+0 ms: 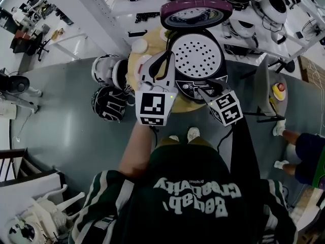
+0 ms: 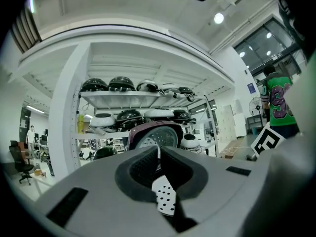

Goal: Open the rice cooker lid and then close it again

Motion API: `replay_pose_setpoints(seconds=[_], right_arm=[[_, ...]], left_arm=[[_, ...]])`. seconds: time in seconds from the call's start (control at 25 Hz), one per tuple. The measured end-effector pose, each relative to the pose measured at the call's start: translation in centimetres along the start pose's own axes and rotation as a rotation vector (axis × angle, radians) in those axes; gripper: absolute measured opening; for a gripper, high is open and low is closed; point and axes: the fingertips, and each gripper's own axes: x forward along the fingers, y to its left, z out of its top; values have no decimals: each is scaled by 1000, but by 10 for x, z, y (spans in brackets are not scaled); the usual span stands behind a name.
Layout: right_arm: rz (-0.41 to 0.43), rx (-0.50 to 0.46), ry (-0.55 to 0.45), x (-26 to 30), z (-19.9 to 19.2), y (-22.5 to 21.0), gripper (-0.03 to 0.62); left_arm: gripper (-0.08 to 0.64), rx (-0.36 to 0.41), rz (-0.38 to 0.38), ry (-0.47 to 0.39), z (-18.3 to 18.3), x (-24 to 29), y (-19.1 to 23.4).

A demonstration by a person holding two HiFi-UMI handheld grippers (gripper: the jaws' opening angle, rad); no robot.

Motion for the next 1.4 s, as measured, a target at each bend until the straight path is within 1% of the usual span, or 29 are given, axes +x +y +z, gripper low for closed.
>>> replay_pose_setpoints(seconds=[0.24,0.48,0.56,0.68,0.72,0.8,0.84,0.88,0.96,1.08,1.2,1.28,1.4], right_arm=[[2,26,-3,0,1,-2,167],[-18,37,-4,0,3,-2,166],[-23,76,-23,0,5,-4,166],[-11,177,-61,-1,8,-7,167],[-10,182,-58,-2,9,-7,167],[-26,150,-41,-2,12,-7,166],[-41,131,-41,-3,16,-9,166],[-58,120,-52,-5,22,-14,156],[-94,129,-107,-13,40,-28,133],[-134,166,-220,-32,74,-59,124],[-175,133,-282,-46,108,-96,129],[-207,105,-320,-53,131,-124,126],[-210,101,-401,-61,164,-159,133]], left_arm=[[2,-12,-4,8,-4,2,1],[3,-23,-3,11,-7,3,6],[3,-27,-5,10,-6,3,8],[3,-23,-15,9,-7,1,9],[3,-20,-20,10,-6,1,10],[9,-17,-30,8,-4,0,13],[26,-18,-37,3,-2,1,14],[52,-23,-47,-2,0,2,14],[75,-30,-69,-8,3,7,12],[81,-22,-85,-3,6,19,11],[89,-18,-56,4,10,39,18],[107,-26,-31,12,14,56,25],[133,-47,-2,21,21,81,33]])
